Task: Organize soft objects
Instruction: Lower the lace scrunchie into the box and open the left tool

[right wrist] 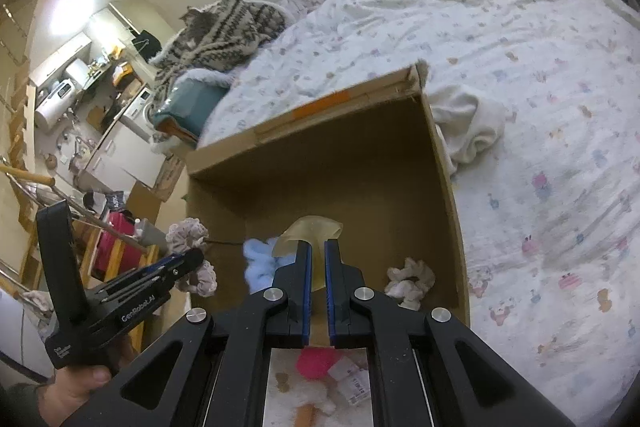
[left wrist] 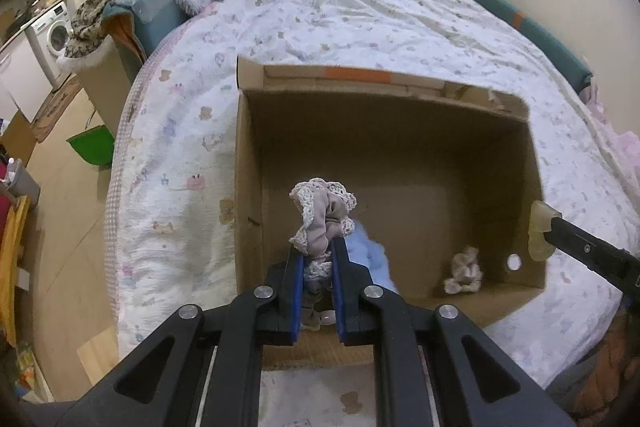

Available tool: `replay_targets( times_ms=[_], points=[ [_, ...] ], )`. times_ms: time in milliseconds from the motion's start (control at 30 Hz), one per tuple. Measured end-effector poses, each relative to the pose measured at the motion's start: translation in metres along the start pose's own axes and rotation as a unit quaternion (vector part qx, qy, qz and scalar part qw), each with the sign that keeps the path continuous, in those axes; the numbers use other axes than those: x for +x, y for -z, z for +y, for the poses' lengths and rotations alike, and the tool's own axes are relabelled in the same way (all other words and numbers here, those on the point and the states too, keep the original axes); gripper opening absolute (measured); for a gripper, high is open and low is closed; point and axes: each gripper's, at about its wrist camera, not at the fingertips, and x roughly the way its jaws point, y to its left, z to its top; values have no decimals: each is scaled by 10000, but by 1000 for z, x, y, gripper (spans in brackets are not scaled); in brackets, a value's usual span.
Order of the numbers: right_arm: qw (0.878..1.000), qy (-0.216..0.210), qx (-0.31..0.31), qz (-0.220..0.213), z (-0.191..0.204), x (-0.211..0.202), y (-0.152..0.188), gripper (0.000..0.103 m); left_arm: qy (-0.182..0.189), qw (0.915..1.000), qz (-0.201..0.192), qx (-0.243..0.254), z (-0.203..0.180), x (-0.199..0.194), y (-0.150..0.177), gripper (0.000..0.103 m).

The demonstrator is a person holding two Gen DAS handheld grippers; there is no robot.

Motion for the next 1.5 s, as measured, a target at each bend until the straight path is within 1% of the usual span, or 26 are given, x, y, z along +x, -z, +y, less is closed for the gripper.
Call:
replay_targets(
  times_ms=[100, 233, 400, 500, 600, 667, 767, 800, 833, 867, 967, 1033, 1100, 1233, 1300, 1433, 1500],
  points=[
    [9999, 60, 14, 132, -5, 12, 4, 8, -64, 9999, 108, -21, 2, 14, 4, 12],
    [9997, 142, -31, 200, -7, 20, 8, 8, -315, 9994, 100, 50, 1, 24, 6, 12],
    [9994, 198, -94, 250, -4, 26, 10, 8, -279, 9987, 352, 241, -9, 42, 12, 12],
    [9994, 195, -135, 262, -3, 26, 11, 8, -152, 9980, 474, 387, -16, 49, 16, 12],
    [9993, 205, -123, 302, -4, 28, 11, 8, 35, 9974, 600, 386, -22, 57, 19, 12],
    [9992, 220, -105, 317, -6, 28, 10, 8, 233, 9972, 582, 400, -28, 58, 20, 12],
    [9993, 223, -49, 309, -8, 29, 8, 8, 996, 9927, 581, 365, -38, 53, 19, 12],
    [9993, 226, -32, 306, -9, 29, 7, 8, 1137, 9913, 548, 381, -41, 51, 18, 12],
    [9993, 234, -26, 305, -9, 30, 7, 8, 1094, 9920, 453, 438, -43, 47, 18, 12],
    [9992, 244, -25, 309, -9, 30, 7, 8, 957, 9935, 350, 516, -44, 45, 18, 12],
    [9991, 270, -53, 337, -8, 32, 7, 8, 254, 9971, 6, 715, -41, 38, 19, 12],
    [9987, 331, -117, 364, -6, 35, 7, 8, -72, 9973, -58, 727, -37, 37, 19, 12],
    [9984, 380, -177, 391, -4, 39, 8, 8, -333, 9968, -22, 727, -29, 40, 18, 12],
    [9973, 465, -272, 492, -3, 47, 10, 8, -401, 9971, 207, 617, -20, 49, 20, 12],
    [9970, 486, -276, 537, -2, 51, 10, 8, -453, 9968, 212, 630, -19, 49, 20, 12],
    [9965, 513, -245, 608, -5, 54, 11, 8, -415, 9970, 204, 622, -19, 49, 21, 13],
    [9965, 507, -223, 624, -6, 55, 11, 9, -402, 9970, 230, 619, -27, 50, 20, 13]
  ],
)
